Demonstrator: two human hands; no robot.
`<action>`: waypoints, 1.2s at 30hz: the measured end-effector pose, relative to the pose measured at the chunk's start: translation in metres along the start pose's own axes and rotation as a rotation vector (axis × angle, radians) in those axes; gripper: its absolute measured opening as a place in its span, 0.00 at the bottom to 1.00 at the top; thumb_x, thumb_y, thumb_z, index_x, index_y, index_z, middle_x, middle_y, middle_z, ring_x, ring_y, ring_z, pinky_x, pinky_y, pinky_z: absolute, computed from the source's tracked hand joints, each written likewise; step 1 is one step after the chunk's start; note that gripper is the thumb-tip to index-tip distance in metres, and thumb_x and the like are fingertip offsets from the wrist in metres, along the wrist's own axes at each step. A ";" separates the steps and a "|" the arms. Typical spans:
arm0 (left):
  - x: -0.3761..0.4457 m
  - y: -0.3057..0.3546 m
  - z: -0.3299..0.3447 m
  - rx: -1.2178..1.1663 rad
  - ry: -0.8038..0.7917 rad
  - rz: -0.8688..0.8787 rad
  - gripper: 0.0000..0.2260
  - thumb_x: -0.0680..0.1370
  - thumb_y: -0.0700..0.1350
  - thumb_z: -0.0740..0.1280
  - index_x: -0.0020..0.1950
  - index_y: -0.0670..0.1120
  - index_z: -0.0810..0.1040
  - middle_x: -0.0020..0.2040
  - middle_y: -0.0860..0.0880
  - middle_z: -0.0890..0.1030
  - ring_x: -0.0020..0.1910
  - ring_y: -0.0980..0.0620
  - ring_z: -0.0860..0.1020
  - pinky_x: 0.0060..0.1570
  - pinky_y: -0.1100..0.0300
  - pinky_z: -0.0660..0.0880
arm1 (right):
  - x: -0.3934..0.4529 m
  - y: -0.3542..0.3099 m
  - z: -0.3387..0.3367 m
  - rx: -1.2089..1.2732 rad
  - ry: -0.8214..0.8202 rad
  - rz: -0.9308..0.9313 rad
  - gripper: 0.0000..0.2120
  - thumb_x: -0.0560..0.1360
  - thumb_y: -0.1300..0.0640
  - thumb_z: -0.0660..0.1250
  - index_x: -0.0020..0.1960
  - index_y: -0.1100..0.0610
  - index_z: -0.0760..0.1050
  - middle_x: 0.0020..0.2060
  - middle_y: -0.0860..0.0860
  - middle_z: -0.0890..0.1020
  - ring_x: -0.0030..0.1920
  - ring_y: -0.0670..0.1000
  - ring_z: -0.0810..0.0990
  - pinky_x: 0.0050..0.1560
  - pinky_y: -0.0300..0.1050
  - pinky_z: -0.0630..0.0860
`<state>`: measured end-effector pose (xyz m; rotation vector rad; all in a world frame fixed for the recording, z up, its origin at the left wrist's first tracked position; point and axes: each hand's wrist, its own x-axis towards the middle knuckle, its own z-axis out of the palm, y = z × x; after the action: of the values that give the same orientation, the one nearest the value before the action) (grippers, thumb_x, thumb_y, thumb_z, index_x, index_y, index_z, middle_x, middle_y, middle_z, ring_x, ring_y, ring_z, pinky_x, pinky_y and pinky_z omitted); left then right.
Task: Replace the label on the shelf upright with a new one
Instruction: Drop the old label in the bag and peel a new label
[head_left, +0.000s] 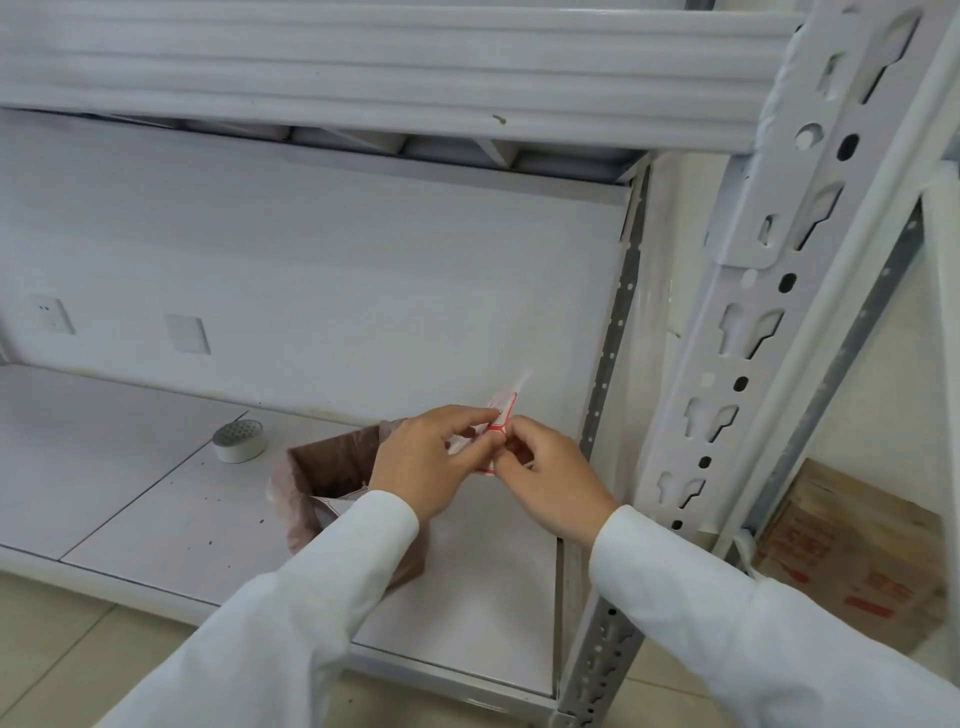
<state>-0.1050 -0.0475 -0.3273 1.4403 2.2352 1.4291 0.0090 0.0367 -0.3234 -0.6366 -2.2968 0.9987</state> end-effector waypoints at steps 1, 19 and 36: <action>0.000 -0.001 0.000 -0.017 -0.005 0.002 0.10 0.71 0.57 0.68 0.50 0.59 0.83 0.48 0.57 0.85 0.50 0.55 0.81 0.54 0.51 0.77 | -0.001 0.000 0.000 -0.033 -0.004 -0.019 0.06 0.74 0.55 0.60 0.44 0.57 0.74 0.38 0.56 0.80 0.40 0.56 0.78 0.44 0.51 0.76; 0.008 -0.014 -0.008 -0.193 0.079 -0.080 0.05 0.71 0.51 0.70 0.35 0.56 0.82 0.35 0.57 0.84 0.36 0.54 0.80 0.45 0.54 0.78 | -0.003 -0.002 0.003 -0.052 -0.083 0.012 0.04 0.75 0.60 0.60 0.42 0.56 0.73 0.40 0.53 0.81 0.39 0.52 0.78 0.39 0.45 0.74; 0.016 -0.048 -0.021 0.265 -0.079 -0.219 0.12 0.71 0.61 0.69 0.41 0.53 0.80 0.39 0.54 0.82 0.43 0.51 0.78 0.48 0.56 0.74 | -0.007 0.107 0.083 -0.767 -0.637 0.447 0.07 0.75 0.61 0.59 0.39 0.58 0.71 0.47 0.58 0.81 0.40 0.56 0.76 0.38 0.42 0.69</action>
<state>-0.1559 -0.0540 -0.3464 1.2426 2.5131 1.0253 -0.0176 0.0560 -0.4552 -1.3329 -3.2239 0.4874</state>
